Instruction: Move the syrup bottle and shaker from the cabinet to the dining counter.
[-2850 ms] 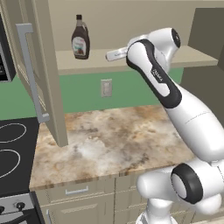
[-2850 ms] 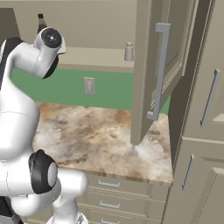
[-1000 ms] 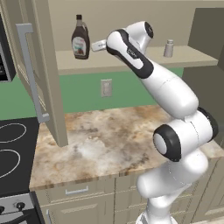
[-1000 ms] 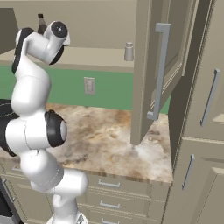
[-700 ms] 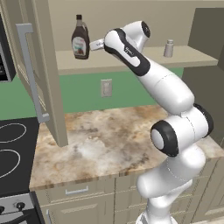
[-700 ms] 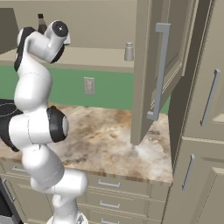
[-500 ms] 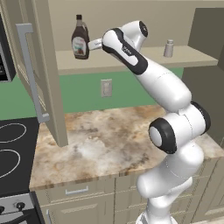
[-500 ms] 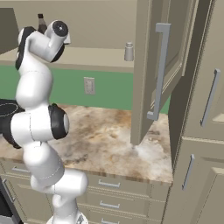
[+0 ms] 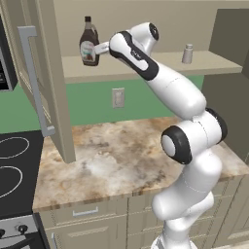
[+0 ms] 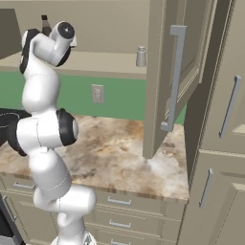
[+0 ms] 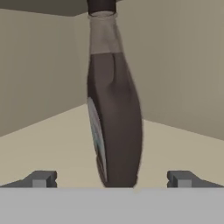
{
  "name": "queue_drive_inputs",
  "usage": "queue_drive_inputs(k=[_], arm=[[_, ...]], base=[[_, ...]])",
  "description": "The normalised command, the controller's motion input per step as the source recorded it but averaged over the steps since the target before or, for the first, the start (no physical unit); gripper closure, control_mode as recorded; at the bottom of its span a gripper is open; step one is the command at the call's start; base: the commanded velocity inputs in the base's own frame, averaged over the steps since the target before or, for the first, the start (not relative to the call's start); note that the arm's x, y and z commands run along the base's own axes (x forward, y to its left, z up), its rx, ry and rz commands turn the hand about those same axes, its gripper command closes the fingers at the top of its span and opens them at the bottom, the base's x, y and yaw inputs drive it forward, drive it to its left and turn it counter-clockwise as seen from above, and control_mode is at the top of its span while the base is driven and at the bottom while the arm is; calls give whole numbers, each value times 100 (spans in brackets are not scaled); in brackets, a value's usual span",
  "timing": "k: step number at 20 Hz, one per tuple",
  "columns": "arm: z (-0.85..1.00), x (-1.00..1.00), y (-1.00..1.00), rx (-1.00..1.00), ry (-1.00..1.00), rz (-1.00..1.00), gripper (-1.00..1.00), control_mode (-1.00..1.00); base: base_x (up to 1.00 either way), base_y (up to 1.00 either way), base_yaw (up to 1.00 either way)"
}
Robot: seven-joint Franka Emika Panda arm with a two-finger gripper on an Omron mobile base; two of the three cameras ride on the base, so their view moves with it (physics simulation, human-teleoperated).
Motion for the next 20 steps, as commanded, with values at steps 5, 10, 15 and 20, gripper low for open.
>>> queue_drive_inputs(k=[5, 10, 15, 20], arm=[[0, 23, 0, 0, 0, 0, -100, -100], [0, 18, 8, 0, 0, 0, -100, -100], [0, 14, 15, 0, 0, 0, -100, -100], [0, 18, 13, 0, 0, 0, -100, -100]], base=[[0, 0, 0], [0, 0, 0], [0, 0, 0], [0, 0, 0]])
